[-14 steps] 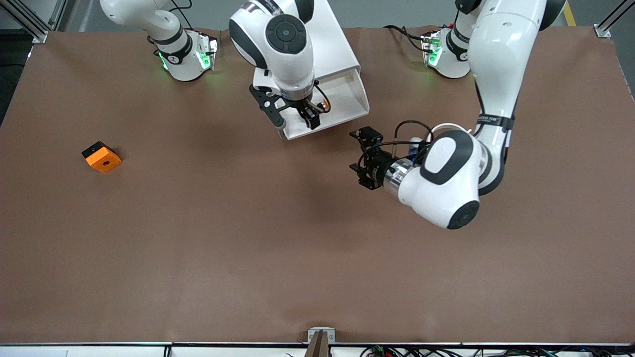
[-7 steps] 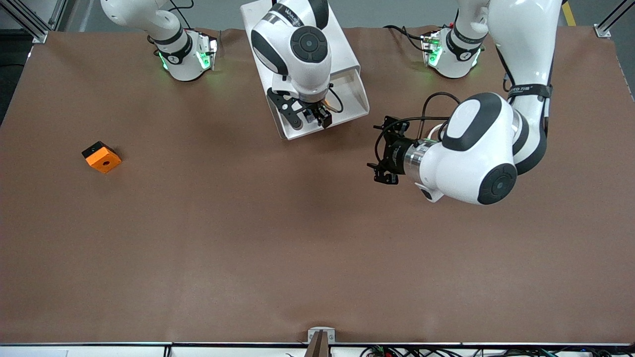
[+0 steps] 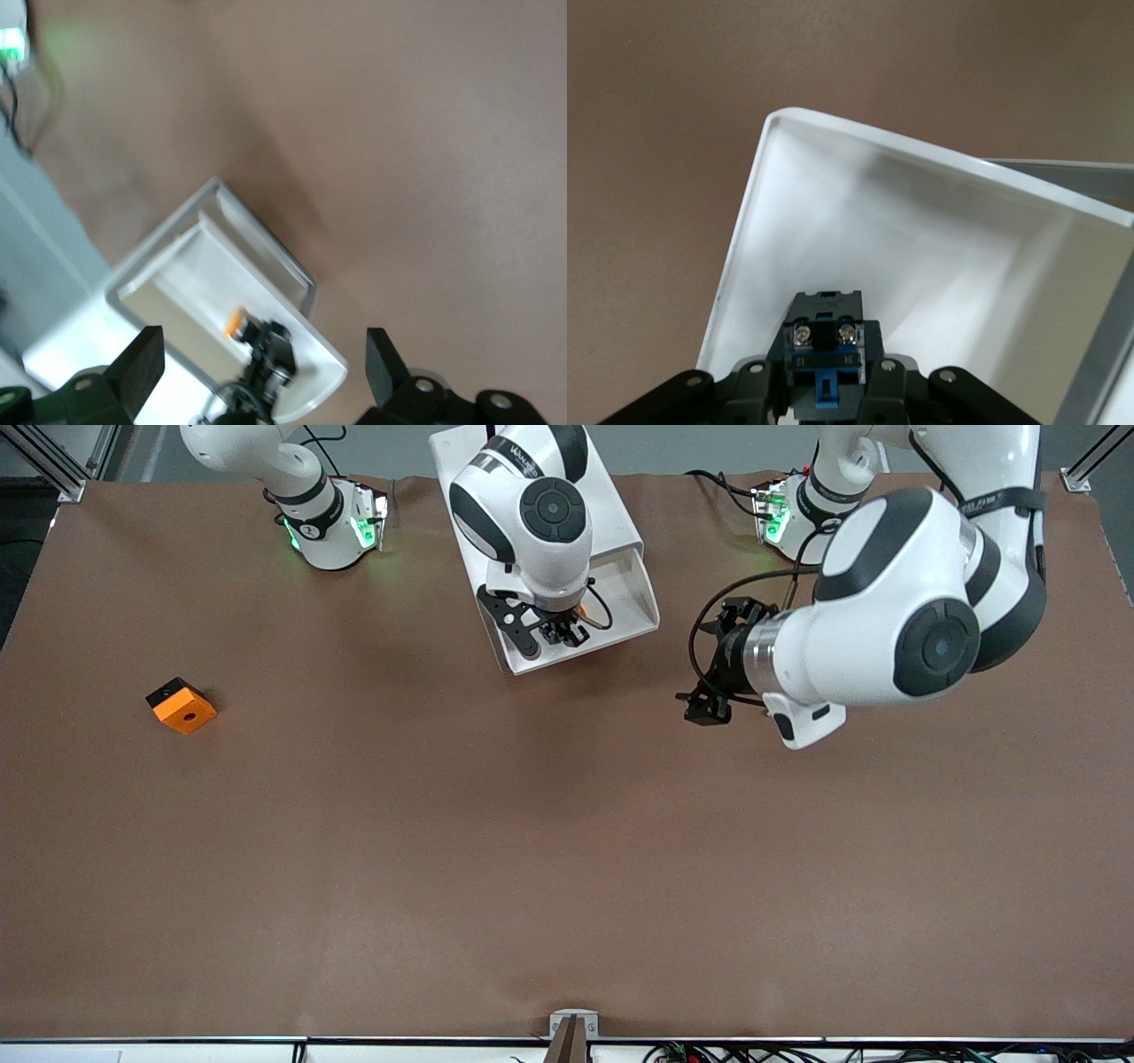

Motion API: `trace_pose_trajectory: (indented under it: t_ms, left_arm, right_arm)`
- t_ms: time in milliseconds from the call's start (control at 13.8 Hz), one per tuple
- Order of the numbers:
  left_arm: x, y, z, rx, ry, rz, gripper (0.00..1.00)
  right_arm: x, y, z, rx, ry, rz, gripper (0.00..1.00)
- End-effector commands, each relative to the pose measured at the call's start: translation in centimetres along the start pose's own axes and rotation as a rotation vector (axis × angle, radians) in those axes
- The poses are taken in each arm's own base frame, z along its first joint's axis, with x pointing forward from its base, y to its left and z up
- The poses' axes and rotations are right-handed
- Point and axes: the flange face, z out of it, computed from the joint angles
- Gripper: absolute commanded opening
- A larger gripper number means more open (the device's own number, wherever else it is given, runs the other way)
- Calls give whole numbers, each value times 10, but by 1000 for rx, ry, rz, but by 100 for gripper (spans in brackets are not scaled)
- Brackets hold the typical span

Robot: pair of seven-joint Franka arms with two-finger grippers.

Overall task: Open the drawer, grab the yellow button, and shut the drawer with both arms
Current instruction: 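Grasp the yellow button with the right gripper while the left gripper draws back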

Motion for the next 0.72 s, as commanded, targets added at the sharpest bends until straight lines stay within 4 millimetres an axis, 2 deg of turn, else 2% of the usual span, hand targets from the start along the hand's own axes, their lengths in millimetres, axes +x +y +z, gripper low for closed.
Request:
trace_pose_trajectory:
  t_ms: [0,145,289,434,506,651]
  left_arm:
    - [-20,-6,16,29,123,306,100]
    - [-16,0,31,46,137,389,100]
    - [-15,6,52,44,154,464,100]
    - [-29,6,75,23,230,563,100]
    - [-37,6,92,-9,259,604,100]
    - [-36,11,131,-77,297,643,100]
  right_arm:
    - [2,-5,-10,18,-15,-14,9]
    - [6,-9,-25,42,-24,-5,9]
    - [31,-13,-42,40,-49,31,9]
    - [58,-6,-67,2,-76,-50,9]
    - [74,-2,-78,-21,-97,-94,9]
    - [127,12,-116,-22,-122,-210,9]
